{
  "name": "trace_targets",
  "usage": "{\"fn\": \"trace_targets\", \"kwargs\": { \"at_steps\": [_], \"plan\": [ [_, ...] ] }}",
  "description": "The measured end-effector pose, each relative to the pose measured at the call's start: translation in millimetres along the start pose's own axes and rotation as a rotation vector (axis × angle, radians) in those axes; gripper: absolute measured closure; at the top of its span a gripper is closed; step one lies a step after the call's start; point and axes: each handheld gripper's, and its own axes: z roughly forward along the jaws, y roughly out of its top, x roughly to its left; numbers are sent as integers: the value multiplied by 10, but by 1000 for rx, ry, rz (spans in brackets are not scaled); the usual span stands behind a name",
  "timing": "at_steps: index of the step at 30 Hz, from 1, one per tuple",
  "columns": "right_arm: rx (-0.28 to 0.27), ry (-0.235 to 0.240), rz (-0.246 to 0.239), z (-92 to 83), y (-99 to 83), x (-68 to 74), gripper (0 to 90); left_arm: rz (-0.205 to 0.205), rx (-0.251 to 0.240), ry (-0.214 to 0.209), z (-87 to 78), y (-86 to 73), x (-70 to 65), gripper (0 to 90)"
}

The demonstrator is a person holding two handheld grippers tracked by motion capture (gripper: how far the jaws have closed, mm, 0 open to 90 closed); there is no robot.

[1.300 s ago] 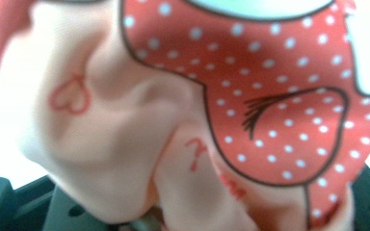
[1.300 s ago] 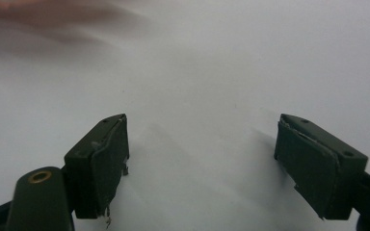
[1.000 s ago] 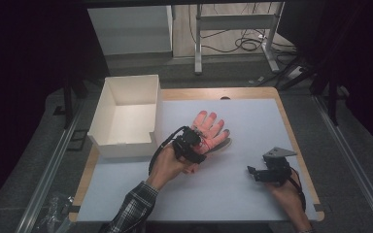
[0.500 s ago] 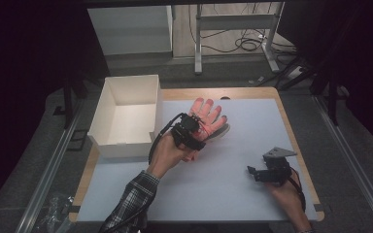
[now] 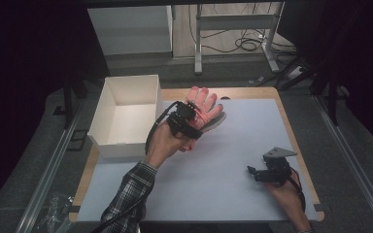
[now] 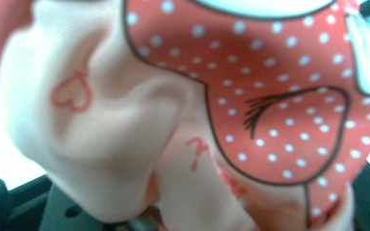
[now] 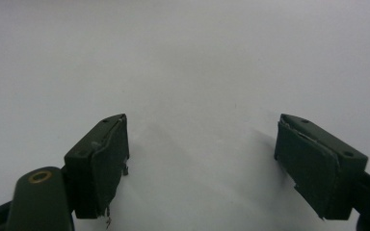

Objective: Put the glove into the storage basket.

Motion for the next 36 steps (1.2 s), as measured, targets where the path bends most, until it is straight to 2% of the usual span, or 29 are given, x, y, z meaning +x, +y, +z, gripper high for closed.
{"fn": "trace_targets", "kwargs": {
  "at_steps": [6, 8, 10, 12, 17, 20, 24, 28, 29, 31, 32, 36],
  "plan": [
    [0, 0, 1, 0, 0, 1, 198, -21, -4, 23, -128, 83, 87, 399],
    [-1, 0, -1, 1, 0, -1, 198, -32, -5, 49, -212, 119, 160, 399],
    [0, 1, 1, 0, 0, 1, 198, -38, -8, 56, -238, 128, 186, 398],
    [0, 1, 1, 0, 0, 1, 198, -57, -16, 76, -322, 149, 264, 397],
    [0, 1, 1, 0, 0, 2, 198, -89, -23, 106, -433, 168, 366, 395],
    [0, 1, 1, 0, 0, 2, 198, -123, -26, 142, -536, 172, 488, 395],
    [0, 0, 1, 0, 0, 2, 198, -149, -32, 164, -602, 157, 576, 395],
    [0, 0, 1, 0, 0, 2, 198, -191, -40, 191, -713, 100, 737, 394],
    [0, 0, 1, 0, 0, 2, 198, -191, -40, 191, -713, 100, 737, 394],
    [-2, -1, -2, 0, 0, 0, 198, -224, -45, 214, -771, 48, 840, 393],
    [-2, -1, -2, 0, 0, 0, 198, -224, -45, 214, -771, 48, 840, 392],
    [-1, -1, -2, 1, -1, 0, 198, -275, -44, 260, -833, -55, 989, 387]
  ]
}}
